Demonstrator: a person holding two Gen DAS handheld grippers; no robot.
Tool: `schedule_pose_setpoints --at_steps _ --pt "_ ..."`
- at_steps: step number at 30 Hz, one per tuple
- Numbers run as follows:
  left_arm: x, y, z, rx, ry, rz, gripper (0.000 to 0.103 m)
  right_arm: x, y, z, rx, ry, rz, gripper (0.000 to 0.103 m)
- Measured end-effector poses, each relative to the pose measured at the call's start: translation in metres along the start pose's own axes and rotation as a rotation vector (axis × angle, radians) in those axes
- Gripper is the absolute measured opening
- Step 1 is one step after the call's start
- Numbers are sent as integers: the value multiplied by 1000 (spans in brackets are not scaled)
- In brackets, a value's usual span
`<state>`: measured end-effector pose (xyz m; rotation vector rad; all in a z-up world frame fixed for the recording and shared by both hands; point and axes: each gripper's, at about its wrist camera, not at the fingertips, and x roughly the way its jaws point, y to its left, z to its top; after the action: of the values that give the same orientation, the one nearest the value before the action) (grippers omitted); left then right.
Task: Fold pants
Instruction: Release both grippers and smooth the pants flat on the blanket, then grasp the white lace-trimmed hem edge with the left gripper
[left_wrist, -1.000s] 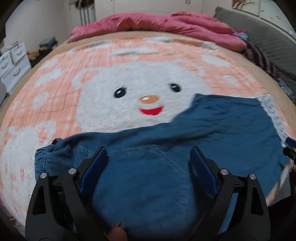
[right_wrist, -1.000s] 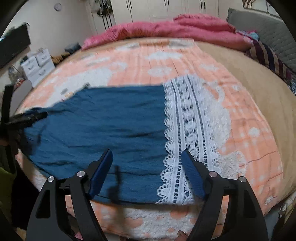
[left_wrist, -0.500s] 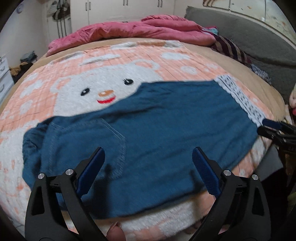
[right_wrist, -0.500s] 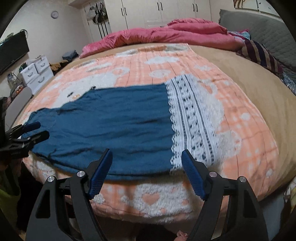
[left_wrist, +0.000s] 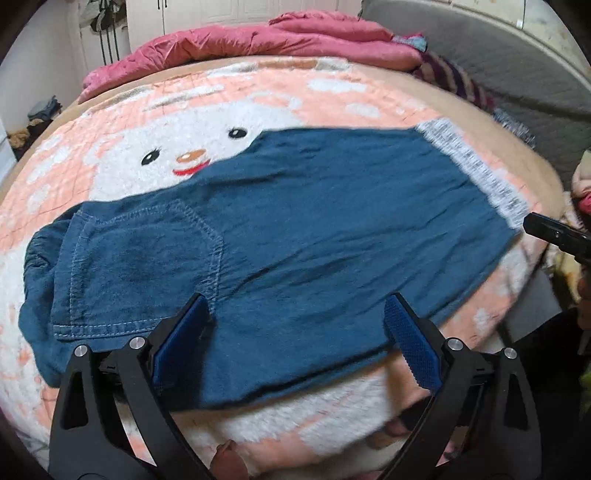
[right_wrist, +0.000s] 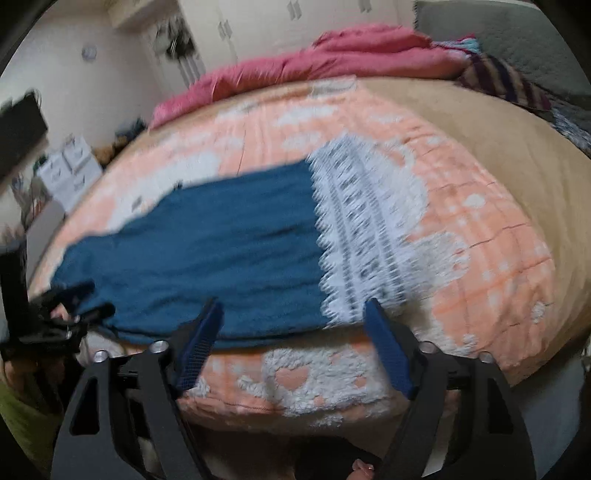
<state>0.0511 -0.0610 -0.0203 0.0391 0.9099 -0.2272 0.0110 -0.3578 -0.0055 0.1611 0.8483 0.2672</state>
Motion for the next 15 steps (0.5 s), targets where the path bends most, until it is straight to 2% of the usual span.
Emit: schedule_pose_setpoints --at_steps 3,9,15 --pt "-17 -11 3 20 -44 -17 91 -12 -15 2 64 -50 8 91" --pt "-39 -33 18 54 -113 -70 93 -18 -33 6 122 -76 4 91" --pt "-23 -55 41 97 -107 -99 93 -10 -35 5 122 -43 -7 91"
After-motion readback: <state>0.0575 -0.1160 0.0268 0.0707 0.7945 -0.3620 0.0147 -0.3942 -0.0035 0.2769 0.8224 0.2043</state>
